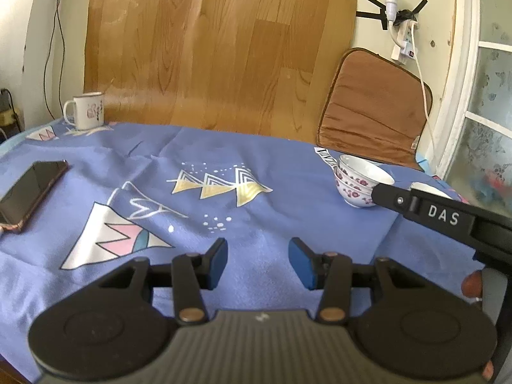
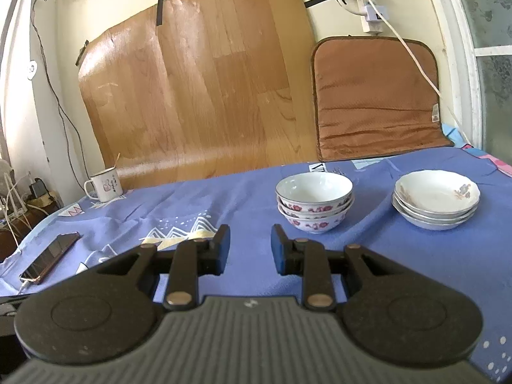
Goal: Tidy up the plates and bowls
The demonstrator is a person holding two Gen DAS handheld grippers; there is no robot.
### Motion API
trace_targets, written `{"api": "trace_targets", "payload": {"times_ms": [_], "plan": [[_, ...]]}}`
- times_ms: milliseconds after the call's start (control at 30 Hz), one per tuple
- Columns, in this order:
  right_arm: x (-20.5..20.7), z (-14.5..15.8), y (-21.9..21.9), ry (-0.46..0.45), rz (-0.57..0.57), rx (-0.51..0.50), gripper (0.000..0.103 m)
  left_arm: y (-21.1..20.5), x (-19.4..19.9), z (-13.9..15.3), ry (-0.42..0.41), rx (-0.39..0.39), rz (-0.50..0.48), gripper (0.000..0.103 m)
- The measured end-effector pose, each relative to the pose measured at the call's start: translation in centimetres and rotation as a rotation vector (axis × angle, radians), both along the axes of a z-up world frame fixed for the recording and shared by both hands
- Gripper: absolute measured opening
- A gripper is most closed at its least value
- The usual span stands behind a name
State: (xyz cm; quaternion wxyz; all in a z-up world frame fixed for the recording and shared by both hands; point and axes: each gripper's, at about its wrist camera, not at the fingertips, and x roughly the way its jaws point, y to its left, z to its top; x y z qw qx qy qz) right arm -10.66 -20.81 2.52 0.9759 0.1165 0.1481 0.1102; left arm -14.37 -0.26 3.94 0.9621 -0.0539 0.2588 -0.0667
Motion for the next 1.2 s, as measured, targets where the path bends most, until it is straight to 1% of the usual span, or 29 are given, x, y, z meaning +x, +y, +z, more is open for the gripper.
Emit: {"api": "trace_targets", "payload": {"times_ms": [200, 600, 1133, 1200], "plan": [[-1.0, 0.1, -1.0, -0.021, 0.001, 0.026, 0.031, -1.1, -1.0, 0.5, -0.025, 0.032, -0.014, 0.044], [-1.9, 0.0, -1.9, 0.011, -0.013, 0.054, 0.031, -1.7, -2.0, 0.8, -0.033, 0.042, -0.03, 0.046], [-2.3, 0.1, -1.6, 0.014, -0.002, 0.029, 0.031, -1.7, -2.4, 0.8, -0.044, 0.045, -0.032, 0.049], [-2.3, 0.0, -1.5, 0.016, -0.003, 0.029, 0.031, -1.8, -2.4, 0.8, -0.041, 0.046, -0.034, 0.051]]}}
